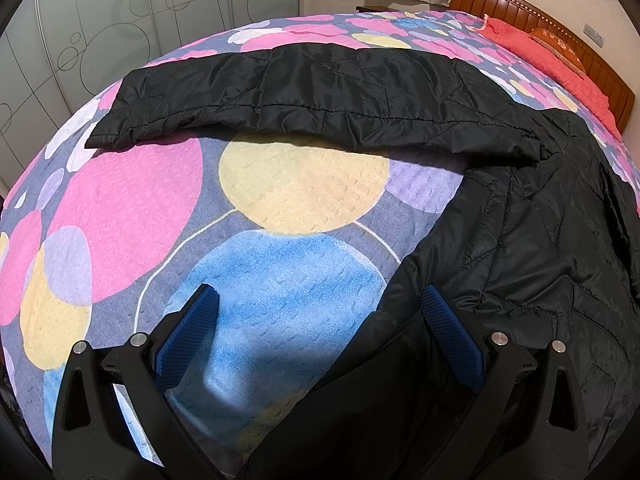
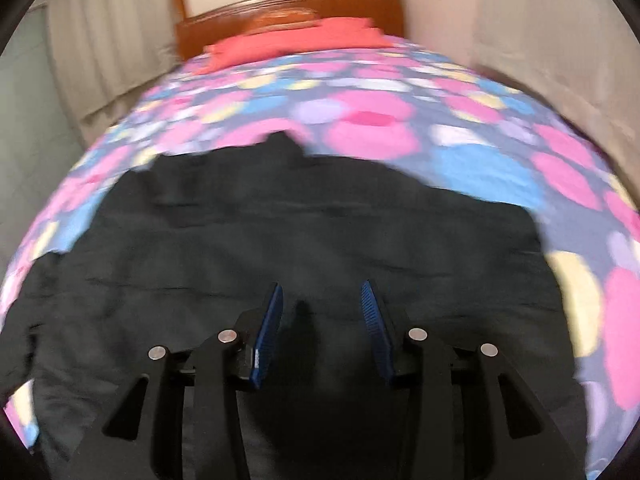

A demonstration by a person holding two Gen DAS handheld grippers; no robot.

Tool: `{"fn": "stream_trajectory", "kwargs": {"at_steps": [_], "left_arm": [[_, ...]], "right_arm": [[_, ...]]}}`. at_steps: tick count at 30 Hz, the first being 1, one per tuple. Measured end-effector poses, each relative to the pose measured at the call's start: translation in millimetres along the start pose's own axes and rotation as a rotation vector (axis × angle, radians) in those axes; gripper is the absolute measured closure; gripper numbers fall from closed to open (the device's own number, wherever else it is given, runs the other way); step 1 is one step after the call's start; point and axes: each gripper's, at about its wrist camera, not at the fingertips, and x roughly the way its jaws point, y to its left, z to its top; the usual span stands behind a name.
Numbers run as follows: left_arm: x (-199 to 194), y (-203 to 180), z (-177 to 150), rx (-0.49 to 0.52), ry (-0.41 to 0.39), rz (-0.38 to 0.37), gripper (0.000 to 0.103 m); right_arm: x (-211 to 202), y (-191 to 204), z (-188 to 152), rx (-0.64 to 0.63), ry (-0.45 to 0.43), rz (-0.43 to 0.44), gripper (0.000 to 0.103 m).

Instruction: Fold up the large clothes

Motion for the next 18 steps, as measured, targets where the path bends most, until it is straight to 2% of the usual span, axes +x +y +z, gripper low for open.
{"fn": "stream_trajectory", "kwargs": {"at_steps": [2,4,6,8,10,12,18], "left_arm": [[0.3,0.4,0.1,0.000,0.001,0.000,0.002],[-0.1,0.1,-0.3,-0.001,0.000,-0.001,0.002],[0.2,0.1,-0.2,-0.001,0.000,-0.001,0.002],[-0.1,0.2,-0.6,0.001,0.000,0.001,0.002],[-0.4,0.0,-0.7,0.000,0.000,-0.001,0.002],[0.5,0.2,-0.1,-0.001,0.000,-0.002,0.002],[1.2,0.5,0.2,-0.001,0.000,-0.001,0.002]], "right_arm": [[9.3,25.3,-4.1,-0.040,0.023,0.046,0.061],[24.5,49.4,-12.9,-0.102,0.043,0.019,0.061],[37.7,59.2,-20.7,-0.138,0.054,-0.023,0.061],[37.8,54.3,-19.5,-0.110,0.054,0.007,0.060],[24.7,41.3,-14.4,-0.075,0.058,0.048,0.060],[8.4,27.3,-13.0,-0.058,0.029,0.037,0.060],[-34.1,-50.8,-24.6,0.020,-0.044,-0.108,0.059]]}}
